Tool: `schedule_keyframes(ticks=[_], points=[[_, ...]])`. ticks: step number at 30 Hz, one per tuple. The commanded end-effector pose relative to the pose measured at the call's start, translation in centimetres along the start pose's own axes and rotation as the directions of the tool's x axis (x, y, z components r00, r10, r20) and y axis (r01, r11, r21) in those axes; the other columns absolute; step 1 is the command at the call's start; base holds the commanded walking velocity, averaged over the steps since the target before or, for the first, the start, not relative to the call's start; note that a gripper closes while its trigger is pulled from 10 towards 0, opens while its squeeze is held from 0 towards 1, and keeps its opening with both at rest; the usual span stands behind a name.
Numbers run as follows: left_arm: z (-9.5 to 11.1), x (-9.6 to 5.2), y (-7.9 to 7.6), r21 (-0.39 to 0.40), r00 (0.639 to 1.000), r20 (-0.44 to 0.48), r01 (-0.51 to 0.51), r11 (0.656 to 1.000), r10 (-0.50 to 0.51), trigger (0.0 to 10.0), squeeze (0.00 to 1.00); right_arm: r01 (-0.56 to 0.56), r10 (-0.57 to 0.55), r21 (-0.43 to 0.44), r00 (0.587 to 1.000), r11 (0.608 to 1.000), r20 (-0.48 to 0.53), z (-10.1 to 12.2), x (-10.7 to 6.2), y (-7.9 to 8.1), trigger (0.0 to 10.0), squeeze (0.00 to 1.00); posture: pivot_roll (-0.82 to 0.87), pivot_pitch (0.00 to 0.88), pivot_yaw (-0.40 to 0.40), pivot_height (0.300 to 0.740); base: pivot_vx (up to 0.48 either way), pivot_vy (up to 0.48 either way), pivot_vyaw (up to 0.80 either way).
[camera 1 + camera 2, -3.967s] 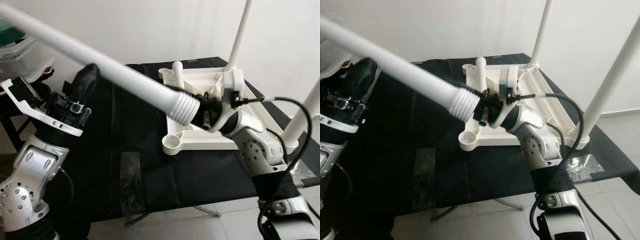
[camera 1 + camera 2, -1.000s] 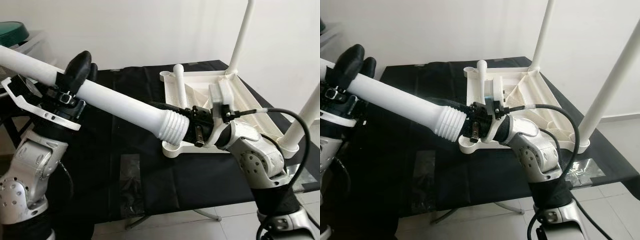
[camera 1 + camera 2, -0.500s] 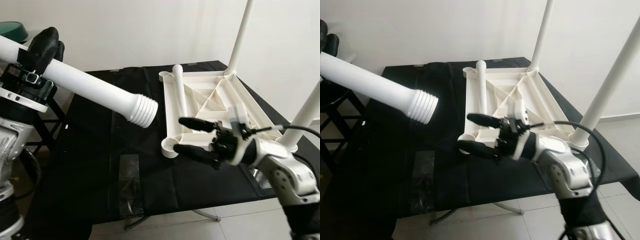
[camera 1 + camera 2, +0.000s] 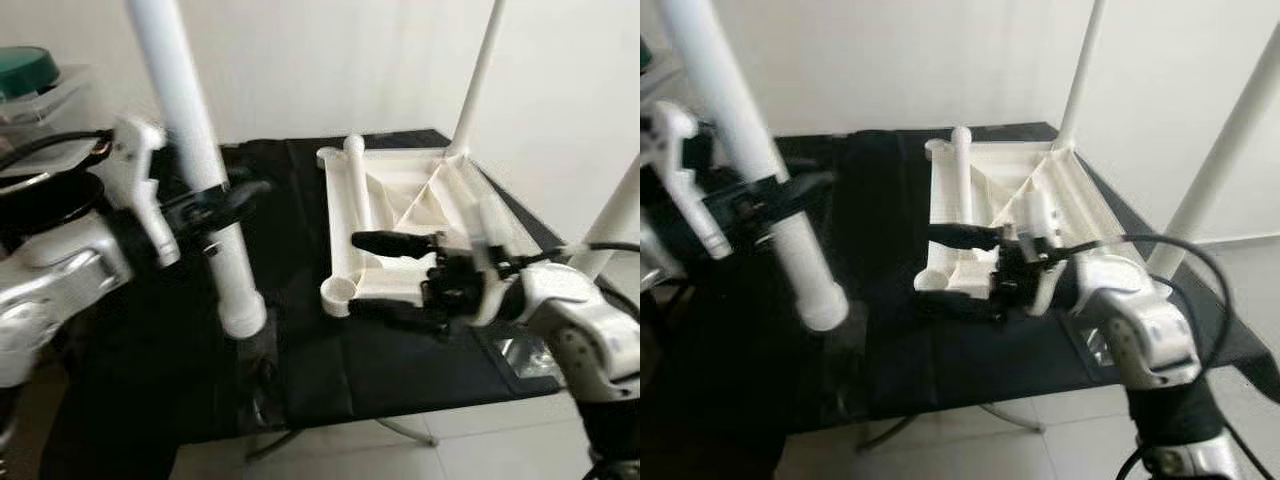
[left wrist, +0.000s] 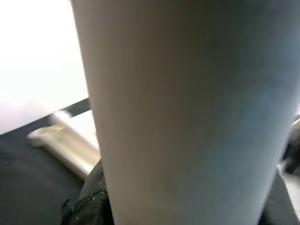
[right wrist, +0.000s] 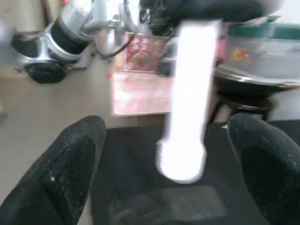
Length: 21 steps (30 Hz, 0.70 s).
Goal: Building children table
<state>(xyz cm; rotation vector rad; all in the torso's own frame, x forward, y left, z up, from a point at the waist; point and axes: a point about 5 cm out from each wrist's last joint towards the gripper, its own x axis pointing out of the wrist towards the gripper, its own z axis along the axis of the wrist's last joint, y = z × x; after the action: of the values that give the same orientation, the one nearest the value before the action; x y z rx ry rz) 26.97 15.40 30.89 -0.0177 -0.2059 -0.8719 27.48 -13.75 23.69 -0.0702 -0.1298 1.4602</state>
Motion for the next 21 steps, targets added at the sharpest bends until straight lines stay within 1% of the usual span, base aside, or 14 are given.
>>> schedule_keyframes(ticks=[1, 3, 4, 5, 6, 10, 12, 13, 14, 15, 16, 17, 20, 21], points=[[-0.2, 0.5, -0.7, 0.01, 0.998, -0.014, 0.057, 0.998, -0.056, 0.0, 0.0, -0.025, 0.024, -0.012, 0.999, 1.0, -0.025, -0.3, 0.8, -0.1, 10.0, 0.02, 0.03, 0.0, 0.02, 0.74, 0.0, 0.0, 0.0], [-0.3, 1.8, -2.2, 0.003, 0.987, -0.014, 0.16, 0.987, -0.16, 0.0, 0.0, -0.031, 0.031, 0.005, 0.998, 1.0, -0.053, -1.7, 3.1, -0.6, 10.0, 0.0, 0.04, 0.0, 0.016, 0.74, 0.0, 0.0, 0.0], [-0.1, 2.1, -2.6, 0.006, 0.983, -0.003, 0.186, 0.983, -0.186, 0.0, 0.0, -0.023, 0.024, 0.017, 0.998, 1.0, -0.059, -2.1, 3.9, -0.9, 10.0, 0.0, 0.04, 0.0, 0.012, 0.74, 0.0, 0.0, 0.0], [-0.1, 2.1, -2.6, 0.006, 0.983, -0.003, 0.186, 0.983, -0.186, 0.0, 0.0, -0.023, 0.024, 0.017, 0.998, 1.0, -0.059, -2.1, 3.9, -0.9, 10.0, 0.0, 0.04, 0.0, 0.012, 0.74, 0.0, 0.0, 0.0], [0.0, 2.2, -2.7, 0.022, 0.98, 0.005, 0.201, 0.979, -0.201, 0.0, 0.0, -0.021, 0.022, 0.03, 0.998, 0.999, -0.061, -2.4, 4.5, -1.0, 10.0, 0.0, 0.04, 0.0, 0.012, 0.74, 0.0, 0.0, 0.0], [0.0, 2.3, -2.8, 0.036, 0.978, 0.009, 0.209, 0.977, -0.209, 0.0, 0.0, -0.02, 0.022, 0.038, 0.998, 0.999, -0.06, -2.6, 4.8, -1.0, 10.0, 0.0, 0.05, 0.001, 0.009, 0.74, 0.0, 0.0, 0.0], [0.0, 2.4, -2.9, 0.062, 0.973, 0.008, 0.232, 0.971, -0.233, 0.0, 0.0, -0.021, 0.024, 0.044, 0.998, 0.999, -0.057, -2.9, 5.8, -1.2, 10.0, 0.0, 0.05, 0.003, 0.004, 0.74, 0.0, 0.0, 0.0], [0.0, 2.5, -3.0, 0.064, 0.969, 0.007, 0.246, 0.967, -0.247, 0.0, 0.0, -0.021, 0.023, 0.041, 0.998, 0.999, -0.058, -3.0, 6.3, -1.4, 10.0, 0.0, 0.05, 0.003, 0.004, 0.74, 0.0, 0.0, 0.0], [0.0, 2.5, -3.0, 0.064, 0.969, 0.007, 0.246, 0.967, -0.247, 0.0, 0.0, -0.021, 0.023, 0.041, 0.998, 0.999, -0.058, -3.0, 6.3, -1.4, 10.0, 0.0, 0.05, 0.003, 0.004, 0.74, 0.0, 0.0, 0.0], [-0.1, 2.7, -3.2, 0.063, 0.964, 0.005, 0.266, 0.962, -0.267, 0.0, 0.0, -0.02, 0.022, 0.035, 0.998, 0.999, -0.061, -3.1, 7.0, -1.5, 10.0, 0.0, 0.05, 0.005, 0.001, 0.74, 0.0, 0.0, 0.0], [-0.1, 2.7, -3.2, 0.063, 0.964, 0.005, 0.266, 0.962, -0.267, 0.0, 0.0, -0.02, 0.022, 0.035, 0.998, 0.999, -0.061, -3.1, 7.0, -1.5, 10.0, 0.0, 0.05, 0.005, 0.001, 0.74, 0.0, 0.0, 0.0], [-0.2, 2.9, -3.6, 0.054, 0.958, 0.004, 0.287, 0.956, -0.288, 0.0, 0.0, -0.017, 0.018, 0.028, 0.998, 0.999, -0.062, -3.2, 7.6, -1.7, 10.0, 0.0, 0.05, 0.005, 0.001, 0.74, 0.0, 0.0, 0.0], [-0.3, 3.2, -3.9, 0.05, 0.951, 0.0, 0.31, 0.95, -0.31, 0.0, 0.0, -0.034, 0.036, 0.018, 0.997, 0.999, -0.071, -3.3, 8.4, -1.6, 10.0, 0.0, 0.06, 0.005, 0.001, 0.74, 0.0, 0.0, 0.0], [-0.3, 3.2, -3.9, 0.05, 0.951, 0.0, 0.31, 0.95, -0.31, 0.0, 0.0, -0.034, 0.036, 0.018, 0.997, 0.999, -0.071, -3.3, 8.4, -1.6, 10.0, 0.0, 0.06, 0.005, 0.001, 0.74, 0.0, 0.0, 0.0]])
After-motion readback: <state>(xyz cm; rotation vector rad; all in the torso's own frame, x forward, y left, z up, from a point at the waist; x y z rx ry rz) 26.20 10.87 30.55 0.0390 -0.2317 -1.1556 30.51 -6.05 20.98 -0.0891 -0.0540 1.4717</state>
